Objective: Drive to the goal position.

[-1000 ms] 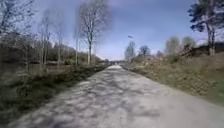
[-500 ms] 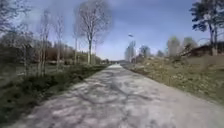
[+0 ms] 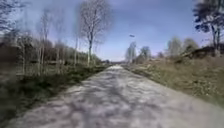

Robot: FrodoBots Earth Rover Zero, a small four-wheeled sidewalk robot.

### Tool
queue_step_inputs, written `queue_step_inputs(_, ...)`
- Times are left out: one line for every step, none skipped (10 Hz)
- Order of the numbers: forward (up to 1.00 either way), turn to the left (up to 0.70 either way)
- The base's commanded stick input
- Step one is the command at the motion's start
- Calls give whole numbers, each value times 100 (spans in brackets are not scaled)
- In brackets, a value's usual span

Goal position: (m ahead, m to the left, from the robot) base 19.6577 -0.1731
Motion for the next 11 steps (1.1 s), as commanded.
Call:
queue_step_inputs(85,0)
queue_step_inputs(85,0)
queue_step_inputs(85,0)
queue_step_inputs(85,-22)
queue_step_inputs(85,-34)
queue_step_inputs(85,-24)
queue_step_inputs(85,-9)
queue_step_inputs(85,0)
queue_step_inputs(85,0)
queue_step_inputs(85,0)
queue_step_inputs(85,0)
